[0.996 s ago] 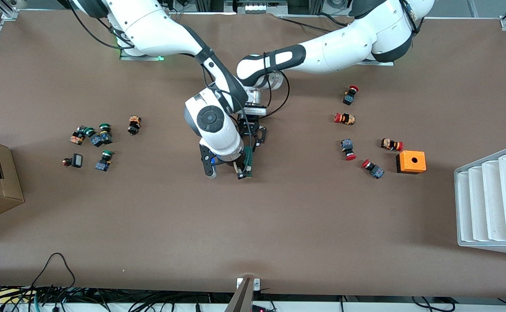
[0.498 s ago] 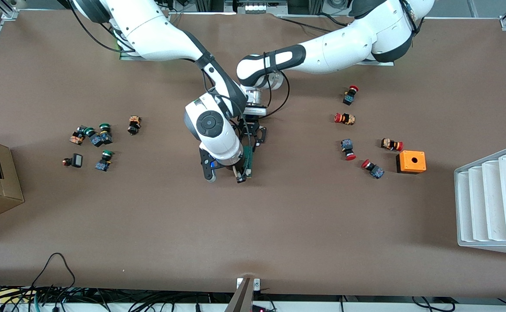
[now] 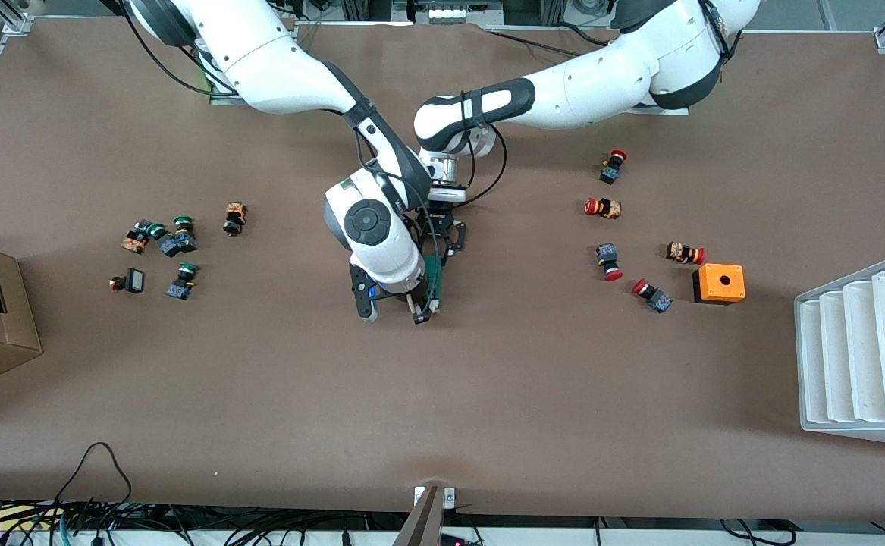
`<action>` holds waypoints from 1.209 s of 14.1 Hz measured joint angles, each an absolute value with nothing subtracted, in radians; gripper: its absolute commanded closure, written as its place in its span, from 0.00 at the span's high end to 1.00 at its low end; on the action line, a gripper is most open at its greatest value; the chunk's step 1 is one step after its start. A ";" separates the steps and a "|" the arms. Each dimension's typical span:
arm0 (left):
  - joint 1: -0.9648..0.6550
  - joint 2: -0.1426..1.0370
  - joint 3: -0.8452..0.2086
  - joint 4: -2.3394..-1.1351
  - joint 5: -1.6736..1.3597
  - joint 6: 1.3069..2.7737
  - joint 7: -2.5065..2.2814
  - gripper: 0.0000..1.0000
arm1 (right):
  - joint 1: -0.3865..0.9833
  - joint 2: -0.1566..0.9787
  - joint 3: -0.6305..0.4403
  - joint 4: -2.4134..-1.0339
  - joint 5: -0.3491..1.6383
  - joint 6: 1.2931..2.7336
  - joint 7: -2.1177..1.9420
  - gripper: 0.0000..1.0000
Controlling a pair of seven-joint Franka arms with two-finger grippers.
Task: Close load switch with both arms
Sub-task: 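Open the right gripper and withdraw it from the switch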
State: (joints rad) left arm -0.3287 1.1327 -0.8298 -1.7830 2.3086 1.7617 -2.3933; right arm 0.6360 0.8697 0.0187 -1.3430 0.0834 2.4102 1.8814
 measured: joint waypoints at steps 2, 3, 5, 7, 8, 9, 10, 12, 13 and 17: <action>-0.329 1.133 -0.830 -1.783 2.309 1.762 -2.393 0.00 | 0.636 0.870 0.019 -1.343 0.083 2.410 1.881 0.24; -0.329 1.133 -0.830 -1.783 2.309 1.762 -2.393 0.00 | 0.636 0.870 0.019 -1.343 0.083 2.410 1.881 0.29; -0.329 1.133 -0.830 -1.783 2.309 1.762 -2.393 0.00 | 0.634 0.870 0.019 -1.341 0.083 2.410 1.881 0.64; -0.329 1.133 -0.830 -1.783 2.309 1.762 -2.393 0.00 | 0.622 0.868 0.019 -1.331 0.083 2.385 1.868 0.99; -0.329 1.133 -0.830 -1.783 2.309 1.762 -2.393 0.00 | 0.611 0.862 0.019 -1.324 0.083 2.359 1.844 0.99; -0.329 1.133 -0.830 -1.783 2.309 1.762 -2.393 0.00 | 0.600 0.848 0.019 -1.319 0.083 2.330 1.808 0.99; -0.329 1.133 -0.830 -1.783 2.309 1.762 -2.393 0.00 | 0.588 0.825 0.019 -1.319 0.083 2.294 1.762 0.99; -0.328 1.133 -0.830 -1.783 2.309 1.762 -2.393 0.96 | 0.550 0.734 0.019 -1.322 0.083 2.155 1.613 0.99; -0.327 1.133 -0.831 -1.783 2.309 1.762 -2.392 1.00 | 0.534 0.697 0.019 -1.326 0.083 2.109 1.556 0.99; -0.310 1.132 -0.850 -1.765 2.309 1.764 -2.369 1.00 | 0.410 0.540 0.051 -1.369 0.083 1.925 1.259 0.99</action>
State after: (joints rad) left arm -0.3098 1.1322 -0.8495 -1.7646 2.3091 1.7641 -2.3685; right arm 0.4101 0.5405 0.0511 -1.3690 0.0833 1.9248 1.2586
